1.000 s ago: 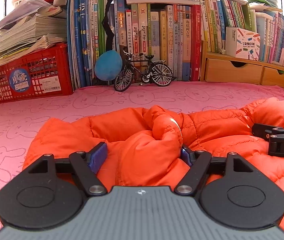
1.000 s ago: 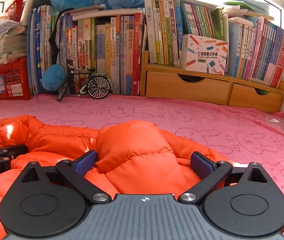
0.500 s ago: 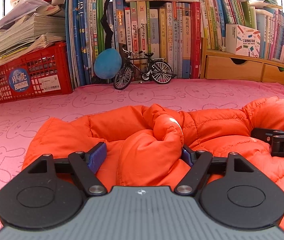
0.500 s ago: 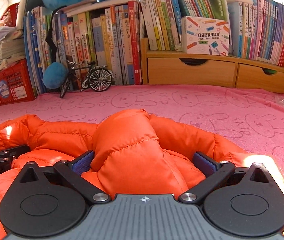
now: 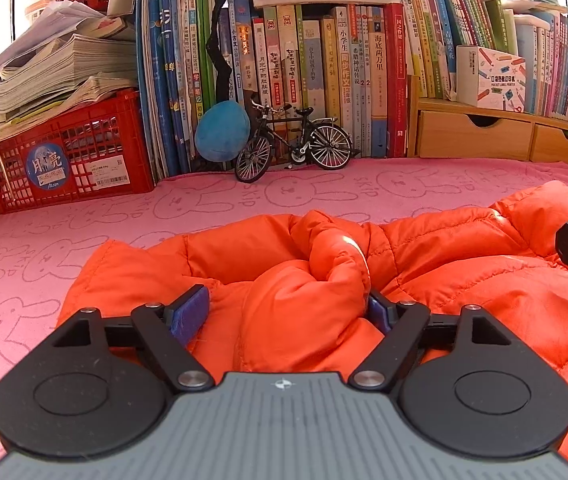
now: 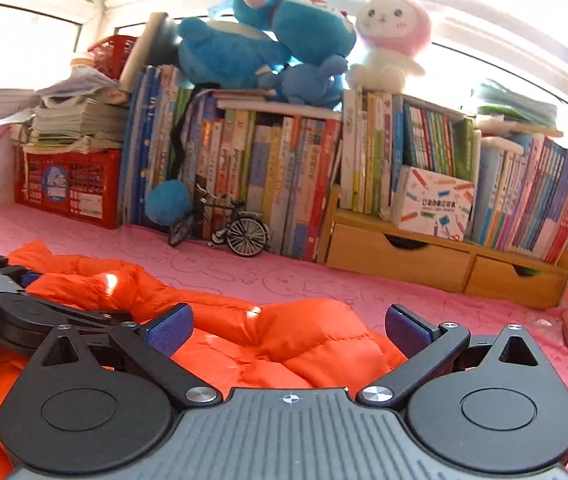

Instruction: Fold clothes

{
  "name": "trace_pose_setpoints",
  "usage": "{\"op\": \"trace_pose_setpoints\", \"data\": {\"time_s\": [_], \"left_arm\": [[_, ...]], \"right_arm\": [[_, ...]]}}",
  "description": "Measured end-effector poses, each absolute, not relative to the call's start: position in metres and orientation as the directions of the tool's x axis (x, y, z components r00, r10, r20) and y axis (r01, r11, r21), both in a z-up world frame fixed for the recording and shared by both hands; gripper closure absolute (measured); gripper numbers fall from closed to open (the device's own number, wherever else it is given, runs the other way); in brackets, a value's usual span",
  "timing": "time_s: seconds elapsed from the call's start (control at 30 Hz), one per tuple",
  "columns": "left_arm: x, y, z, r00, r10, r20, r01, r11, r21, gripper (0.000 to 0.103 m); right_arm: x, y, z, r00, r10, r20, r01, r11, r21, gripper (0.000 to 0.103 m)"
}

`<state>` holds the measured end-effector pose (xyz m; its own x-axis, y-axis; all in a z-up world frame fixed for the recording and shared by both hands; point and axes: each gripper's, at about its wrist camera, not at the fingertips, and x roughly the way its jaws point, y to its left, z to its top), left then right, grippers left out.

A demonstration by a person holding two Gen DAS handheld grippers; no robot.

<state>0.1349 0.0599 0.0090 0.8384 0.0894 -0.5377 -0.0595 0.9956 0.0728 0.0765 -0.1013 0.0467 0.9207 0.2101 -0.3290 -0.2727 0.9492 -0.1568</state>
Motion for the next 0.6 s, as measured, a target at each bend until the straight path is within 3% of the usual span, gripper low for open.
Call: {"op": "trace_pose_setpoints", "data": {"time_s": [0.03, 0.17, 0.4, 0.6], "left_arm": [[0.135, 0.061, 0.009, 0.838, 0.087, -0.538, -0.06, 0.996, 0.068, 0.023], [0.134, 0.063, 0.009, 0.838, 0.082, -0.54, -0.062, 0.997, 0.055, 0.022], [0.135, 0.064, 0.009, 0.836, 0.079, -0.543, -0.063, 0.997, 0.048, 0.02], [0.133, 0.063, 0.01, 0.838, 0.091, -0.539, -0.071, 0.996, 0.058, 0.018]], "right_arm": [[0.072, -0.095, 0.047, 0.92, 0.208, -0.334, -0.274, 0.948, -0.165, 0.0], [0.088, -0.104, 0.034, 0.83, 0.251, -0.498, -0.288, 0.958, 0.002, 0.0], [0.06, -0.128, 0.021, 0.873, 0.095, -0.479, -0.231, 0.944, -0.235, 0.0], [0.069, -0.163, 0.011, 0.822, 0.116, -0.557, -0.2, 0.975, -0.092, 0.0]]}}
